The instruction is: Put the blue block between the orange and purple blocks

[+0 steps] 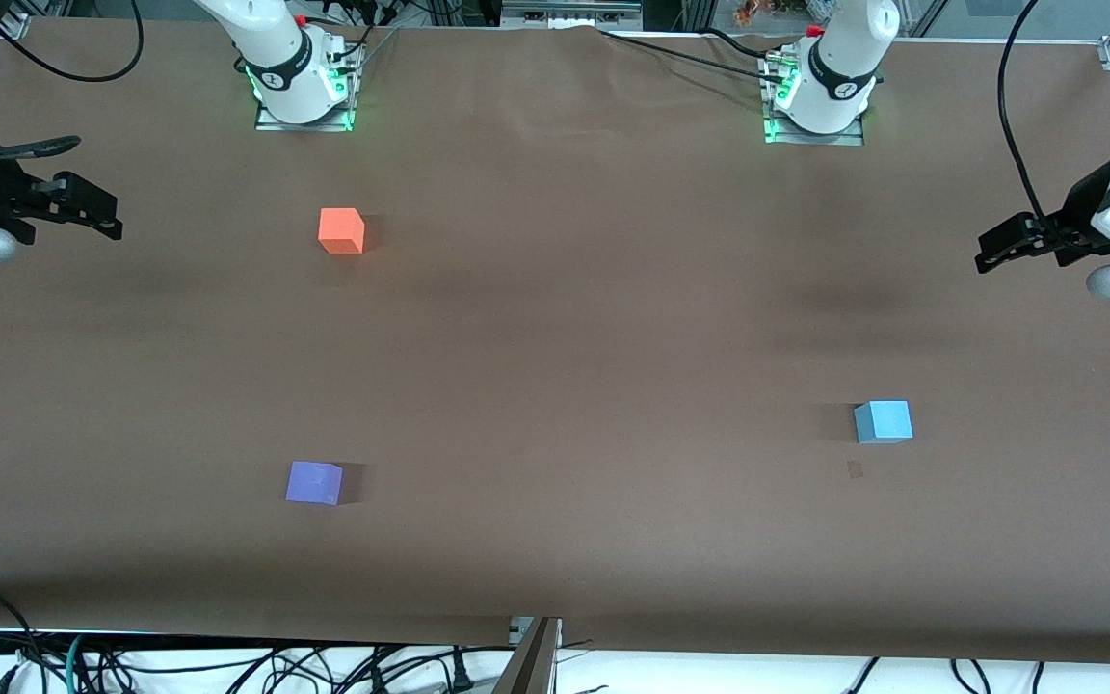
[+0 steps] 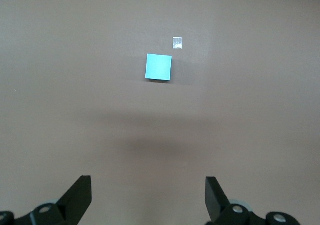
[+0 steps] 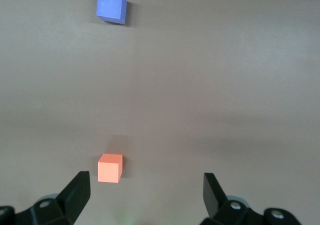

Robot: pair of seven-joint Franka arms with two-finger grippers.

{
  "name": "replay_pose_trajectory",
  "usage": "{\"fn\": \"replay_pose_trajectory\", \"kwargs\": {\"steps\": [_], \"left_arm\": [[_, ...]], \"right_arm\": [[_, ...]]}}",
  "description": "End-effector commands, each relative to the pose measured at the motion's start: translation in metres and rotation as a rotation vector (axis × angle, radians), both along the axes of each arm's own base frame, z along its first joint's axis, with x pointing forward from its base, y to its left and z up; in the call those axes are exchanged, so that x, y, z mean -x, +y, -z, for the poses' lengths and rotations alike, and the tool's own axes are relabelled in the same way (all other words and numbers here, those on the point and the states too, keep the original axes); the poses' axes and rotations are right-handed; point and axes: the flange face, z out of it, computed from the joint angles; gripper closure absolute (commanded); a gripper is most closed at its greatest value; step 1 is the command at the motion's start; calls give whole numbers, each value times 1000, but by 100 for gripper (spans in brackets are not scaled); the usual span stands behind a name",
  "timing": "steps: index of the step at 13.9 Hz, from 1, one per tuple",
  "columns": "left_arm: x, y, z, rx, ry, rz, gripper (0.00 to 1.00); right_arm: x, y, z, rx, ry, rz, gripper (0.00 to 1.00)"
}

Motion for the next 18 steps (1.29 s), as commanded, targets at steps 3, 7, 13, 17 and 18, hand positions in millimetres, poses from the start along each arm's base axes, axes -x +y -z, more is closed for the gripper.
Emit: {"fn": "replay_pose_trajectory", "kwargs": {"steps": [3,7,13,17,18], "left_arm": [[-29,9,67,-17,66,11,0],[-65,9,178,1,51,1,0],[-79,21,338,18,14,-32,0],[-84,17,347,31,-3,-43,0],[-85,16,353,32,-18,-43,0]], "right_arm": [[-2,-3,-4,-22,-8,-11,0],[-2,-2,-4,-27,-8,-11,0],[-3,-5,-4,-31,-8,-6,0],[-3,-7,-4,-31,-13,-3,0],[-3,-6,-4,-33,-13,-5,0]]}}
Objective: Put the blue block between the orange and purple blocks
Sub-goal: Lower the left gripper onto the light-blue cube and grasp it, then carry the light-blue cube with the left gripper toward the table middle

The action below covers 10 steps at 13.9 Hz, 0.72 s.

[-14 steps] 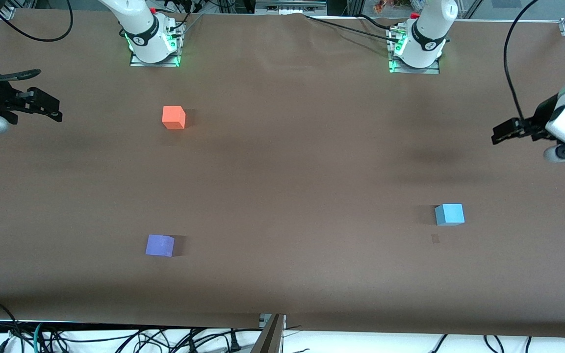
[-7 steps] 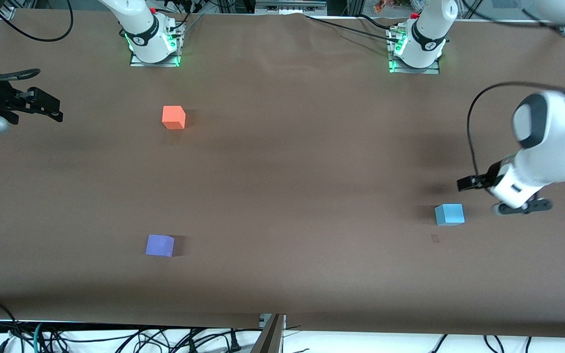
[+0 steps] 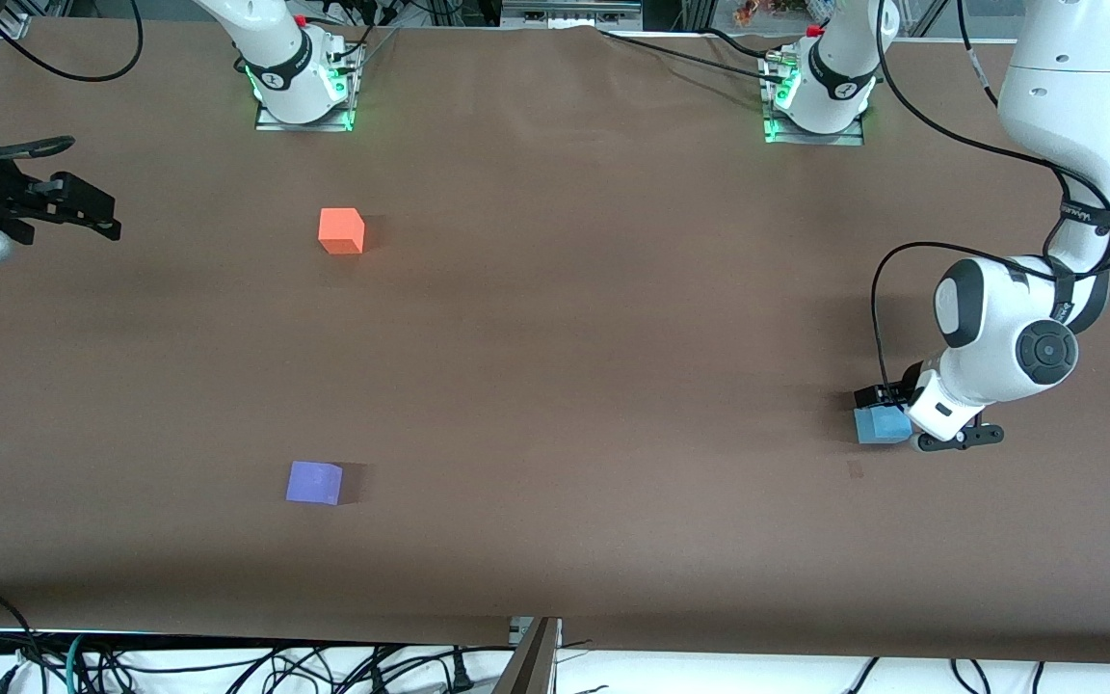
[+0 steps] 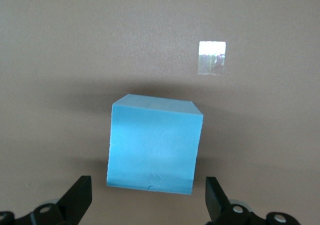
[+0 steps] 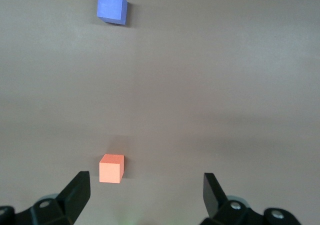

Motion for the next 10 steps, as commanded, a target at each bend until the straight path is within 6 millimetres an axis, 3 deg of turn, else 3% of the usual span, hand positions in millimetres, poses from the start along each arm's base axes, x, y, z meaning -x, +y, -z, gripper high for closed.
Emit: {"fn": "replay_pose_trajectory", "kwargs": {"steps": [1,5,6,10], "left_arm": [[-8,-4,2,11,-46,-9,0],[-11,-4,19,12,-77,-10,0],[-11,0,28,12,-73,-9,6],[-10,-6,38,6,-68,21,84]], "right_arm": [[-3,-3,-4,-23,-11,-12,0],[-3,-3,-4,-23,-11,-12,0],[-3,-3,-4,-23,-11,-12,0],[-3,-3,-4,-25,-13,-12,0]]}}
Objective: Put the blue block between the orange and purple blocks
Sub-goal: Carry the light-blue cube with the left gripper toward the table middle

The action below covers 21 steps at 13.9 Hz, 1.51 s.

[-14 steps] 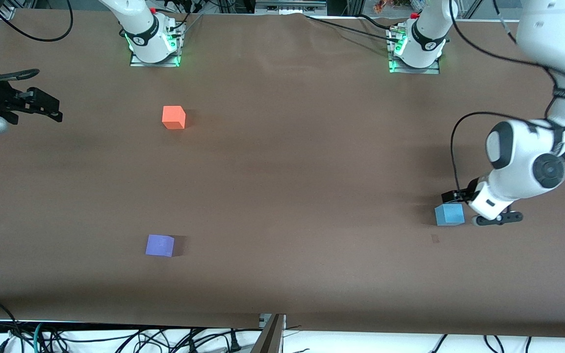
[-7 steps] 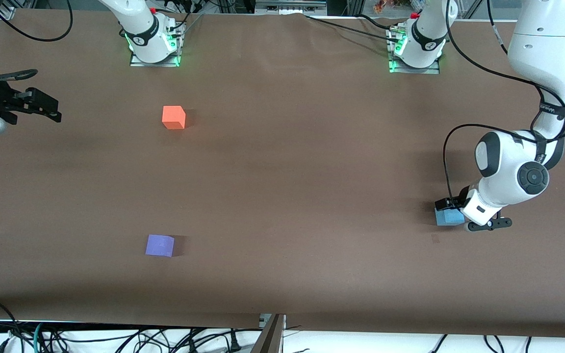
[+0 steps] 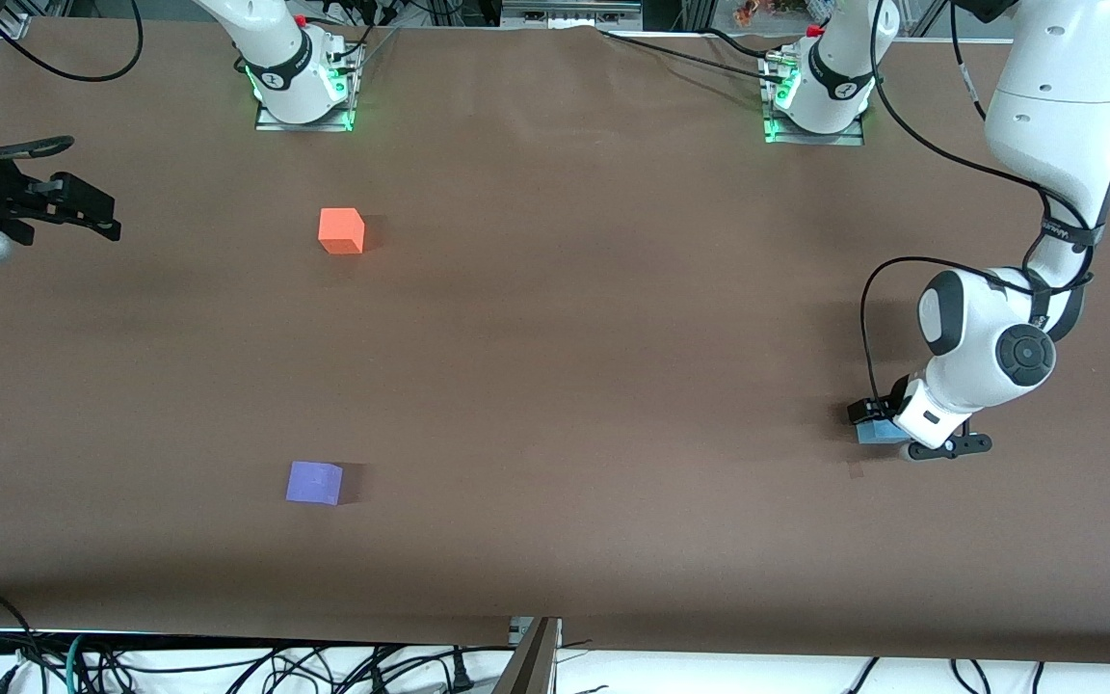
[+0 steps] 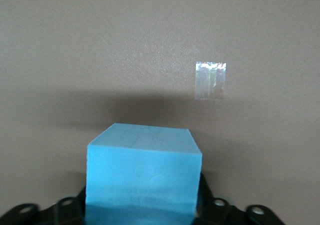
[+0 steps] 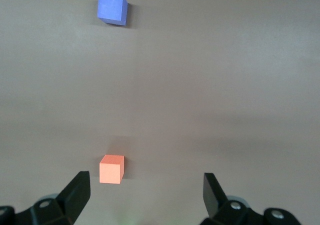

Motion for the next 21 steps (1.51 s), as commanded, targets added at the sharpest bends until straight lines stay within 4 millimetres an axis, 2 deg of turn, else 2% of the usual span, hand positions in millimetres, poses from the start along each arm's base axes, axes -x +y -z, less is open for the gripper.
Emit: {"fn": "replay_pose_trajectory", "kwargs": {"steps": [1,3,5,8,9,10,11,12,13,15,17,20,21], "left_arm": [[-4,-7,3,1,-2,26,100],[-5,-15,0,7,-5,19,100],[-10,-51,-9,35,-21,50,100],[-6,-149,-24,95,-35,74,100],[-4,-193,-35,119,-46,51,100],[2,-237,-39,130,-47,21,100],[9,-291,-41,135,-53,1,100],[17,-337,-40,141,-48,-38,100],[19,-369,-39,153,-51,-71,100],[31,-430,-33,174,-44,-83,100],[51,-479,-26,181,-35,-131,100],[72,-537,-20,163,-88,-200,100],[75,-548,-15,146,-116,-220,100]], "right_arm": [[-3,-3,-4,-23,-11,-11,0],[-3,-4,-4,-22,-11,-9,0],[-3,-4,-4,-22,-11,-9,0],[-3,-3,-4,-19,-11,-14,0],[-3,-1,-3,-20,-11,-15,0],[-7,-1,1,-21,-11,-14,0],[-12,0,10,-19,0,-17,0],[-13,-1,11,-22,-1,-15,0],[-15,-1,12,-22,-14,-14,0],[-28,-1,35,-18,8,-14,0],[-40,-1,72,-13,81,-11,0],[-45,2,81,-11,81,-5,0],[-49,7,91,-14,90,-6,0]]}}
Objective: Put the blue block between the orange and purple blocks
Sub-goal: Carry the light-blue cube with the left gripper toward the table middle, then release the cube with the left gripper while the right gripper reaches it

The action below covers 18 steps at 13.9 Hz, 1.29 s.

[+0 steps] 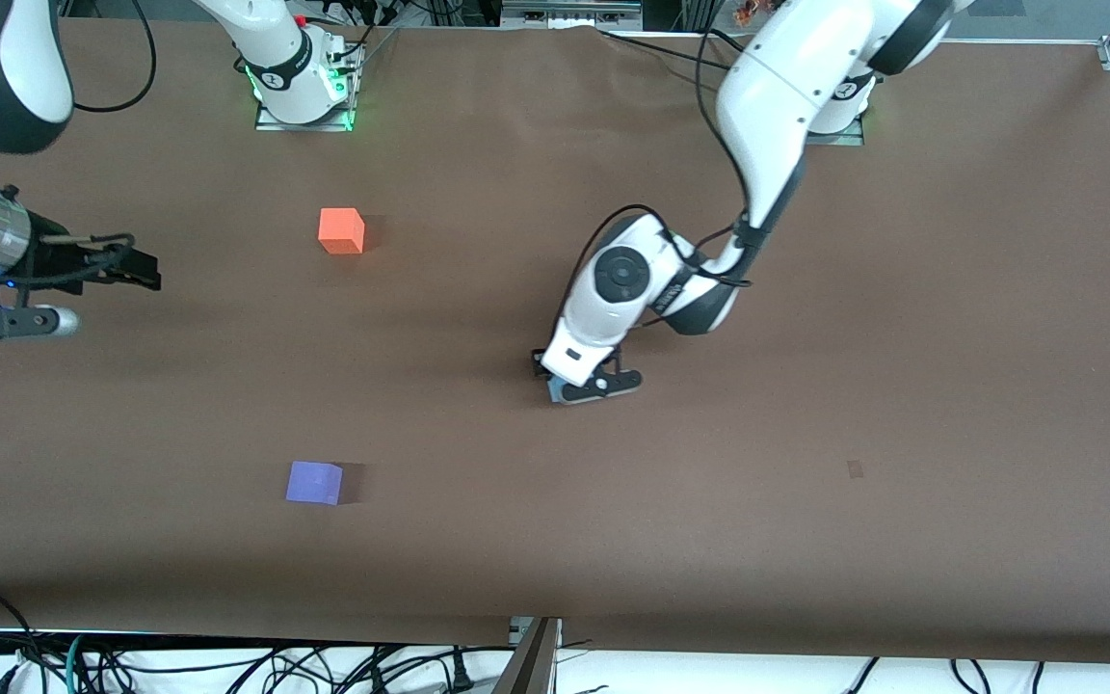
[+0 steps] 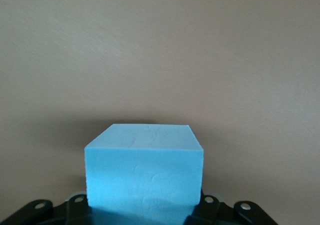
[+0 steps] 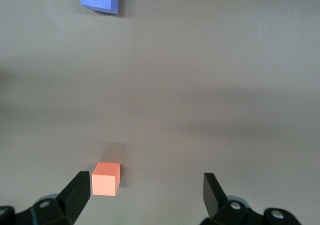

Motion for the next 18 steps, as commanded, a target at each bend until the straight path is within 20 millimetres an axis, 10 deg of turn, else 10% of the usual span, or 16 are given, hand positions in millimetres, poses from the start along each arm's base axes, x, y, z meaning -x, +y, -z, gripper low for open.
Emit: {"fn": "replay_pose_trajectory", "kwargs": {"steps": [1,2,3,4,12,18], "left_arm": [[-1,-32,6,-37,-53,-48,100],[1,-34,8,-40,-52,-46,95],[2,-35,6,-39,-55,-52,37],[6,-37,8,-47,-59,-44,0],[-27,5,-43,-164,-109,149,0],[-47,102,-211,-259,20,140,0]], "right_arm": [[-10,12,10,-35,-9,-11,0],[-15,22,23,-54,0,-20,0],[-17,32,33,-65,10,-30,0],[-21,37,40,-69,9,-30,0],[-25,121,74,-70,7,26,0],[-8,233,104,-52,-24,50,0]]}}
